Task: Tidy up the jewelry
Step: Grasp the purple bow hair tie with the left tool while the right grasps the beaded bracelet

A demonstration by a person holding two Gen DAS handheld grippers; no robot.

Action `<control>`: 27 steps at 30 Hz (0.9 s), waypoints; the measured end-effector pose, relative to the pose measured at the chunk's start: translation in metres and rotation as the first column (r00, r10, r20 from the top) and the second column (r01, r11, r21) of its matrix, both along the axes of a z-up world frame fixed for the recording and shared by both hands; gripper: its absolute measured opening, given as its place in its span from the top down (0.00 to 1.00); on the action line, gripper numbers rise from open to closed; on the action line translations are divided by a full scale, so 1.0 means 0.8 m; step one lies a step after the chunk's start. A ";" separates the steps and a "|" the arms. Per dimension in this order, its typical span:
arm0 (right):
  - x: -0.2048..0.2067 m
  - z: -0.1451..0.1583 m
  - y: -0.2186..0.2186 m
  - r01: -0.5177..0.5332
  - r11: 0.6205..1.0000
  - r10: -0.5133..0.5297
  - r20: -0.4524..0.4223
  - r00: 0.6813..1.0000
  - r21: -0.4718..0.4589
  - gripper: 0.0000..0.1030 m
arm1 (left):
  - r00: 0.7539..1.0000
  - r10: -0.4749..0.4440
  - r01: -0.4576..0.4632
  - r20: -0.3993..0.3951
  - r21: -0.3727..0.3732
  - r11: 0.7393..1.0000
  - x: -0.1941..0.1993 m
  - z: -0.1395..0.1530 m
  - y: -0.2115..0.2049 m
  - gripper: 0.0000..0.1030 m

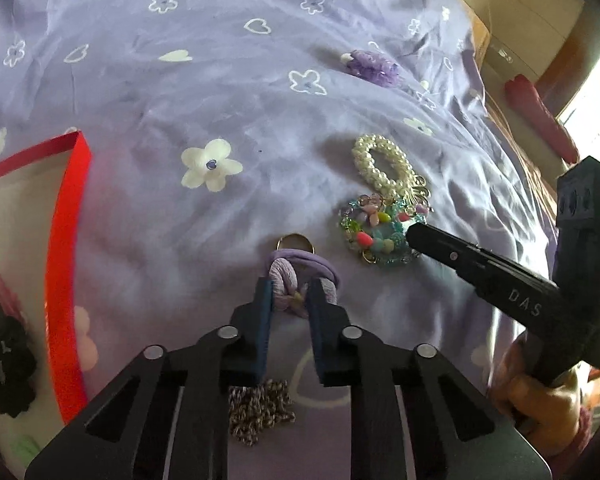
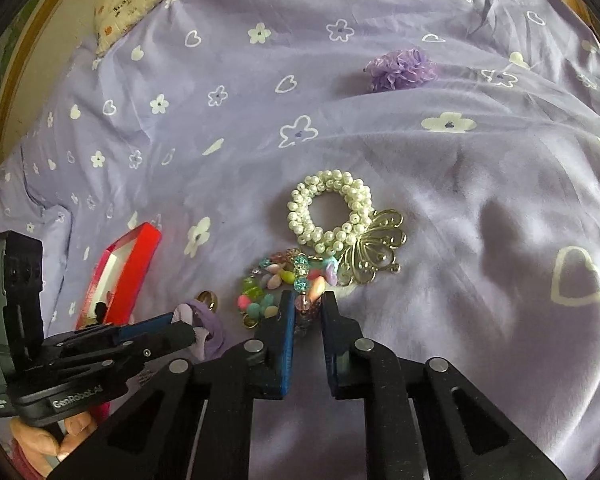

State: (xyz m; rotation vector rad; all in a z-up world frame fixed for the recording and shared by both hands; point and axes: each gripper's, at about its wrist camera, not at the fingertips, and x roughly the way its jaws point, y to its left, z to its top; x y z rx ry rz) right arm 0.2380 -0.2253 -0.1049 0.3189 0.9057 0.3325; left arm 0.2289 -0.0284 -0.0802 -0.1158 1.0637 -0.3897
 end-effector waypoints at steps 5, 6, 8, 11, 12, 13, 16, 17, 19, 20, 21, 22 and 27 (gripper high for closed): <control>-0.025 0.011 -0.005 -0.020 1.000 0.020 0.000 1.000 0.024 0.88 | 1.000 -0.003 0.003 0.009 -0.026 1.000 -0.019 0.007 0.012 0.96; -0.029 0.011 -0.007 -0.016 1.000 0.016 -0.002 1.000 0.012 0.88 | 1.000 -0.002 0.002 0.010 -0.029 1.000 -0.024 0.009 0.015 0.96; -0.035 0.009 -0.014 -0.001 1.000 0.001 -0.019 1.000 0.021 0.83 | 1.000 -0.003 0.003 0.016 -0.033 0.999 -0.030 0.011 0.019 0.96; -0.041 0.009 -0.024 0.025 1.000 -0.025 -0.021 0.999 0.005 0.83 | 1.000 -0.006 0.007 0.023 -0.034 0.999 -0.036 0.014 0.018 0.97; -0.043 0.010 -0.026 0.037 0.999 -0.037 -0.018 0.999 -0.004 0.83 | 1.000 -0.008 0.009 0.025 -0.037 0.999 -0.039 0.014 0.019 0.97; -0.044 0.011 -0.029 0.047 0.999 -0.047 -0.015 0.999 0.002 0.82 | 1.000 -0.009 0.010 0.025 -0.040 0.999 -0.040 0.015 0.019 0.97; -0.046 0.017 -0.026 0.043 0.999 -0.043 0.011 0.999 -0.002 0.82 | 0.999 -0.015 0.017 0.031 -0.058 0.998 -0.051 0.021 0.023 0.97; -0.046 0.019 -0.023 0.039 0.999 -0.039 0.021 0.999 -0.013 0.82 | 0.999 -0.015 0.017 0.032 -0.063 0.998 -0.053 0.022 0.024 0.97; -0.046 0.022 -0.015 0.027 0.999 -0.026 0.041 0.999 -0.037 0.82 | 0.999 -0.013 0.015 0.030 -0.072 0.997 -0.056 0.023 0.026 0.97; -0.044 0.023 -0.010 0.018 0.998 -0.015 0.051 0.999 -0.054 0.82 | 1.000 -0.011 0.013 0.025 -0.074 0.997 -0.057 0.022 0.027 0.97; -0.041 0.022 -0.004 0.009 0.998 -0.005 0.053 0.999 -0.070 0.82 | 1.000 -0.009 0.011 0.022 -0.073 0.997 -0.057 0.021 0.028 0.97; -0.037 0.020 0.000 0.000 0.996 0.004 0.050 0.999 -0.088 0.82 | 1.000 -0.008 0.009 0.020 -0.073 0.997 -0.057 0.020 0.029 0.97; -0.023 0.002 0.011 -0.018 0.989 0.021 0.018 1.000 -0.148 0.87 | 1.000 -0.001 0.002 0.014 -0.081 0.997 -0.057 0.018 0.031 0.97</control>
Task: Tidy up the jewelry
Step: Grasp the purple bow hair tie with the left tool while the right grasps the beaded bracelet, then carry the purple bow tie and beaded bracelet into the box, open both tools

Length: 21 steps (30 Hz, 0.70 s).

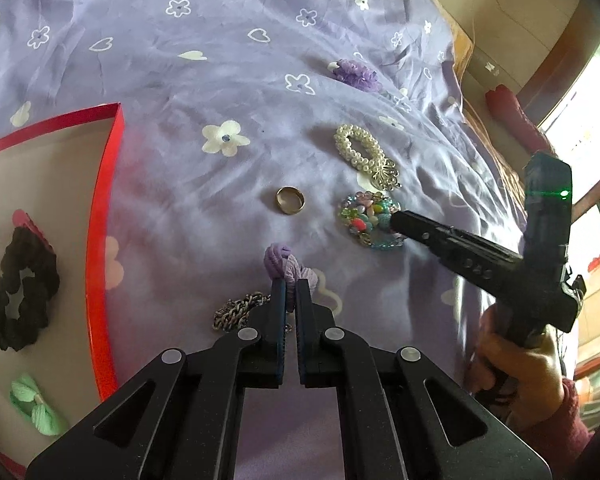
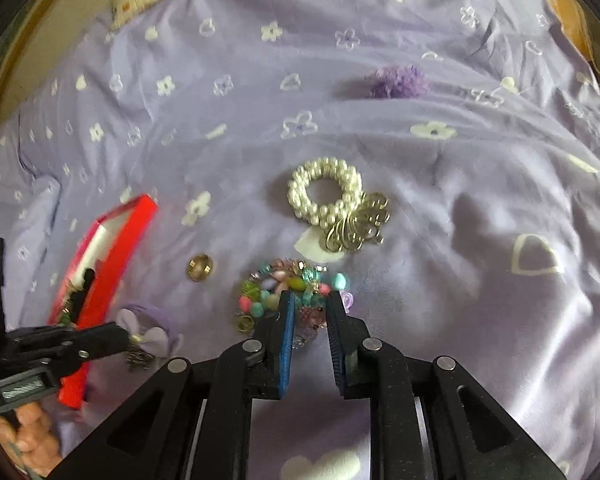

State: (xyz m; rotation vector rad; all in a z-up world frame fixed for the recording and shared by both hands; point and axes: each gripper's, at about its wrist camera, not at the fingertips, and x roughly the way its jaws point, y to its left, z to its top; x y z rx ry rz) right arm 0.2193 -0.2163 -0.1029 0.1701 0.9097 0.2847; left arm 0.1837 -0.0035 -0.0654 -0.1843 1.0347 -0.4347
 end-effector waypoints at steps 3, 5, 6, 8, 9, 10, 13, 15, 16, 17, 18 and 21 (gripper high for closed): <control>-0.005 0.005 0.000 -0.001 1.000 0.001 0.019 1.000 0.002 0.93 | 1.000 0.005 -0.005 0.012 -0.007 1.000 -0.003 0.005 0.002 0.97; -0.011 0.013 -0.001 -0.010 1.000 0.009 0.038 0.999 0.024 0.93 | 1.000 0.010 -0.010 0.023 -0.013 1.000 -0.006 0.012 0.005 0.97; -0.014 0.018 0.000 -0.016 0.999 0.014 0.045 0.999 0.037 0.93 | 1.000 0.012 -0.012 0.029 -0.016 1.000 -0.008 0.016 0.007 0.97; -0.019 0.029 0.003 -0.021 0.999 0.018 0.066 0.998 0.048 0.93 | 0.999 0.019 -0.018 0.042 -0.023 1.000 -0.014 0.024 0.012 0.97; -0.023 0.037 0.005 -0.028 0.998 0.023 0.079 0.997 0.059 0.93 | 0.999 0.023 -0.022 0.048 -0.026 0.999 -0.017 0.028 0.015 0.97; -0.024 0.042 0.006 -0.033 0.997 0.027 0.085 0.996 0.069 0.93 | 0.998 0.027 -0.025 0.055 -0.030 0.999 -0.021 0.032 0.018 0.97; -0.033 0.062 0.013 -0.052 0.995 0.042 0.117 0.992 0.088 0.93 | 0.996 0.041 -0.039 0.074 -0.035 0.999 -0.032 0.043 0.029 0.97; -0.039 0.072 0.021 -0.070 0.993 0.058 0.131 0.990 0.091 0.93 | 0.995 0.052 -0.049 0.085 -0.040 0.998 -0.040 0.050 0.037 0.97; -0.042 0.076 0.025 -0.080 0.992 0.067 0.137 0.988 0.097 0.93 | 0.994 0.060 -0.056 0.090 -0.043 0.997 -0.045 0.053 0.042 0.97; -0.044 0.079 0.029 -0.086 0.991 0.071 0.140 0.988 0.103 0.93 | 0.993 0.068 -0.064 0.094 -0.046 0.997 -0.048 0.055 0.046 0.97; -0.047 0.082 0.032 -0.091 0.989 0.074 0.143 0.987 0.115 0.93 | 0.992 0.075 -0.070 0.097 -0.049 0.996 -0.052 0.057 0.051 0.97; -0.054 0.091 0.044 -0.112 0.985 0.091 0.154 0.984 0.130 0.93 | 0.990 0.098 -0.092 0.106 -0.057 0.994 -0.064 0.063 0.068 0.97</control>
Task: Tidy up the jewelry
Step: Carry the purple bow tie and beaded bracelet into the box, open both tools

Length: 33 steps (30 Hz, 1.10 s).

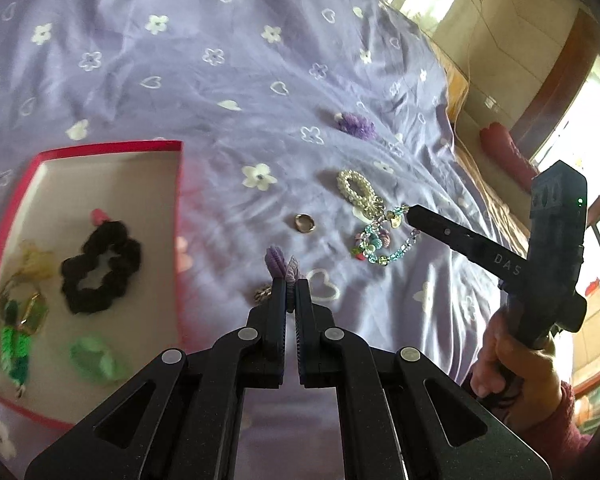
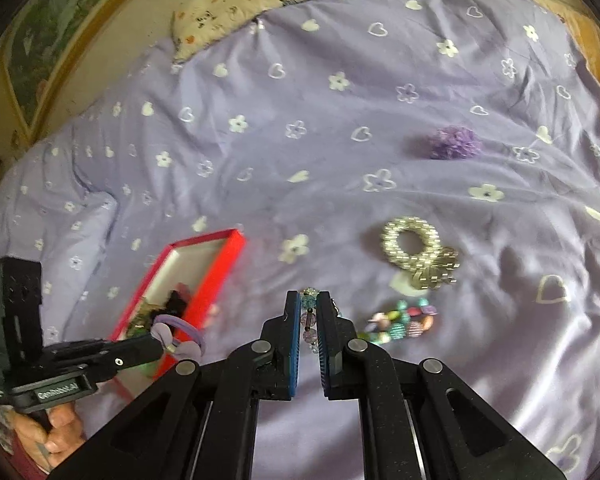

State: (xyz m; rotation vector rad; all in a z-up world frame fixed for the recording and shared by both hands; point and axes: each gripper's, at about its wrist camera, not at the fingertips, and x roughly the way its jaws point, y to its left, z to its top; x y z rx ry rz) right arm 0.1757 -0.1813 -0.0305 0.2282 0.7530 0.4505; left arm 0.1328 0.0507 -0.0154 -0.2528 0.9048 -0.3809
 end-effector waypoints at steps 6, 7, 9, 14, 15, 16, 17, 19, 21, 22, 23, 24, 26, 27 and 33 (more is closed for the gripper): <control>-0.012 0.014 0.030 -0.056 0.998 0.056 0.017 0.998 0.021 0.93 | 0.999 0.052 -0.052 0.011 -0.016 0.999 -0.022 0.006 0.037 0.97; -0.014 0.016 0.038 -0.069 0.998 0.068 0.020 0.997 0.014 0.93 | 0.998 0.059 -0.059 0.012 -0.017 0.998 -0.025 0.007 0.042 0.97; -0.016 0.017 0.051 -0.089 0.996 0.088 0.019 0.996 0.010 0.93 | 0.997 0.078 -0.077 0.013 -0.021 0.997 -0.031 0.006 0.056 0.97; -0.022 0.017 0.084 -0.141 0.990 0.141 0.018 0.990 0.005 0.93 | 0.992 0.127 -0.127 0.013 -0.025 0.992 -0.046 0.005 0.088 0.97; -0.023 0.016 0.091 -0.152 0.988 0.151 0.016 0.988 0.007 0.93 | 0.991 0.136 -0.136 0.013 -0.026 0.990 -0.048 0.004 0.092 0.97; -0.025 0.015 0.096 -0.159 0.987 0.159 0.016 0.987 0.008 0.93 | 0.989 0.148 -0.148 0.014 -0.028 0.989 -0.051 0.004 0.100 0.97; -0.026 0.014 0.103 -0.170 0.985 0.170 0.014 0.985 0.010 0.93 | 0.988 0.155 -0.155 0.015 -0.029 0.988 -0.054 0.004 0.105 0.97; -0.028 0.014 0.116 -0.190 0.982 0.190 0.012 0.982 0.012 0.93 | 0.984 0.176 -0.176 0.015 -0.030 0.984 -0.058 0.003 0.119 0.97; -0.029 0.013 0.129 -0.213 0.977 0.213 0.008 0.977 0.015 0.93 | 0.979 0.202 -0.202 0.015 -0.033 0.979 -0.064 0.001 0.135 0.97; -0.029 0.012 0.137 -0.224 0.975 0.224 0.007 0.975 0.015 0.93 | 0.977 0.213 -0.213 0.013 -0.034 0.977 -0.066 0.000 0.141 0.97; -0.030 0.012 0.144 -0.233 0.972 0.233 0.007 0.972 0.015 0.93 | 0.975 0.221 -0.221 0.011 -0.037 0.975 -0.067 -0.001 0.147 0.97; -0.031 0.012 0.150 -0.242 0.970 0.242 0.006 0.970 0.015 0.93 | 0.972 0.234 -0.234 0.006 -0.040 0.971 -0.069 -0.004 0.155 0.97; -0.031 0.010 0.165 -0.266 0.964 0.266 0.001 0.964 0.022 0.93 | 0.968 0.252 -0.252 -0.002 -0.045 0.967 -0.071 -0.008 0.167 0.97; -0.032 0.009 0.173 -0.277 0.960 0.277 -0.001 0.961 0.024 0.93 | 0.965 0.264 -0.264 -0.008 -0.047 0.963 -0.073 -0.011 0.174 0.97; -0.036 0.002 0.214 -0.338 0.940 0.339 -0.015 0.941 0.035 0.93 | 0.951 0.306 -0.307 -0.034 -0.052 0.950 -0.082 -0.026 0.201 0.97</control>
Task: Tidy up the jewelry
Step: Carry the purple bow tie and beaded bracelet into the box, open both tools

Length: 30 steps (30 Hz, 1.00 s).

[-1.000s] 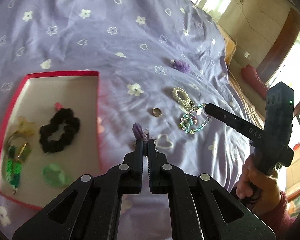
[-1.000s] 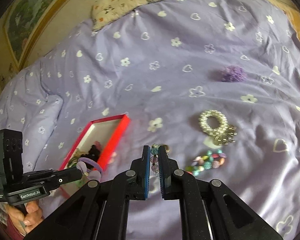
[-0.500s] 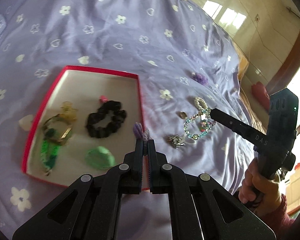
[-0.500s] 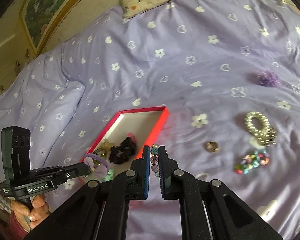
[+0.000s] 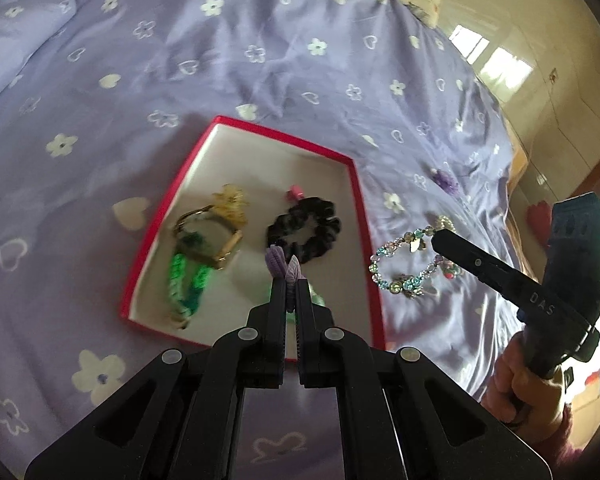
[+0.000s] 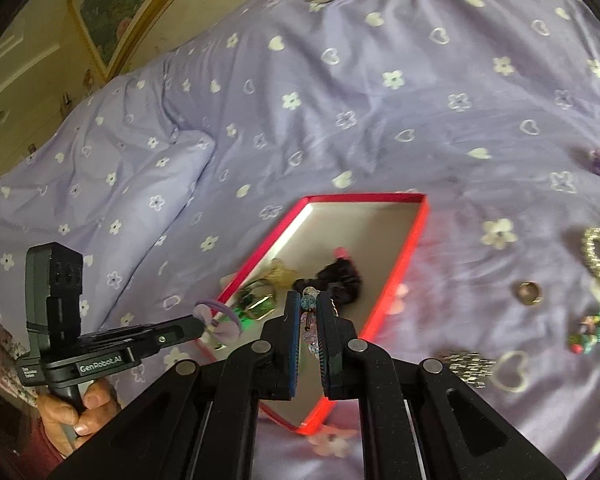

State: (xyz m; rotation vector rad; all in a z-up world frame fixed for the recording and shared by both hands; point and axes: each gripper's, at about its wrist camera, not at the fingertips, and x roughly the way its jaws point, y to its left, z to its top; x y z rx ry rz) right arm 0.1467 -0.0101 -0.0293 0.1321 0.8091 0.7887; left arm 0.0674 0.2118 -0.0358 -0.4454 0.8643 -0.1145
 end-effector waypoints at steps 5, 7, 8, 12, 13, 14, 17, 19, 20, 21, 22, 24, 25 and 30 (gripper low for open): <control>-0.001 -0.007 0.026 -0.049 0.999 0.049 -0.019 0.999 0.007 0.93 | 1.000 0.026 -0.026 -0.016 -0.011 1.000 -0.003 -0.010 0.016 0.97; 0.000 -0.012 0.037 -0.062 0.998 0.062 -0.021 0.998 -0.004 0.93 | 0.999 0.034 -0.035 -0.025 -0.026 0.999 0.000 -0.017 0.023 0.97; 0.000 -0.015 0.040 -0.064 0.998 0.064 -0.024 0.998 -0.008 0.93 | 0.999 0.037 -0.038 -0.031 -0.032 0.999 0.002 -0.020 0.026 0.97; 0.013 -0.037 0.051 -0.062 0.997 0.059 -0.052 0.997 -0.045 0.93 | 0.997 0.050 -0.053 -0.065 -0.039 0.998 0.011 -0.036 0.036 0.97; 0.017 -0.045 0.053 -0.058 0.996 0.054 -0.061 0.997 -0.061 0.93 | 0.996 0.054 -0.057 -0.075 -0.044 0.997 0.013 -0.042 0.039 0.97; 0.020 -0.050 0.053 -0.056 0.996 0.051 -0.066 0.997 -0.070 0.93 | 0.995 0.057 -0.061 -0.082 -0.048 0.997 0.015 -0.045 0.042 0.97; 0.028 -0.064 0.054 -0.048 0.994 0.040 -0.080 0.996 -0.094 0.93 | 0.992 0.072 -0.076 -0.103 -0.039 0.996 0.018 -0.056 0.048 0.97; 0.033 -0.072 0.053 -0.042 0.993 0.033 -0.085 0.996 -0.112 0.93 | 0.990 0.078 -0.082 -0.115 -0.036 0.996 0.019 -0.063 0.050 0.97; 0.034 -0.074 0.053 -0.040 0.992 0.030 -0.087 0.996 -0.119 0.93 | 0.990 0.080 -0.085 -0.120 -0.035 0.996 0.020 -0.065 0.051 0.97; 0.036 -0.076 0.054 -0.039 0.992 0.028 -0.089 0.996 -0.124 0.93 | 0.989 0.083 -0.088 -0.124 -0.031 0.996 0.021 -0.068 0.052 0.97; 0.038 -0.079 0.053 -0.037 0.991 0.025 -0.091 0.996 -0.131 0.93 | 0.988 0.087 -0.090 -0.128 -0.020 0.996 0.021 -0.070 0.052 0.97; 0.041 -0.082 0.054 -0.036 0.989 0.023 -0.091 0.996 -0.144 0.93 | 0.987 0.091 -0.093 -0.132 -0.006 0.996 0.023 -0.071 0.051 0.97; 0.042 -0.084 0.055 -0.036 0.988 0.023 -0.090 0.996 -0.150 0.93 | 0.987 0.091 -0.092 -0.134 -0.005 0.996 0.024 -0.072 0.051 0.97; 0.048 -0.089 0.061 -0.045 0.985 0.029 -0.097 0.995 -0.169 0.93 | 0.985 0.097 -0.094 -0.143 0.026 0.995 0.030 -0.073 0.049 0.94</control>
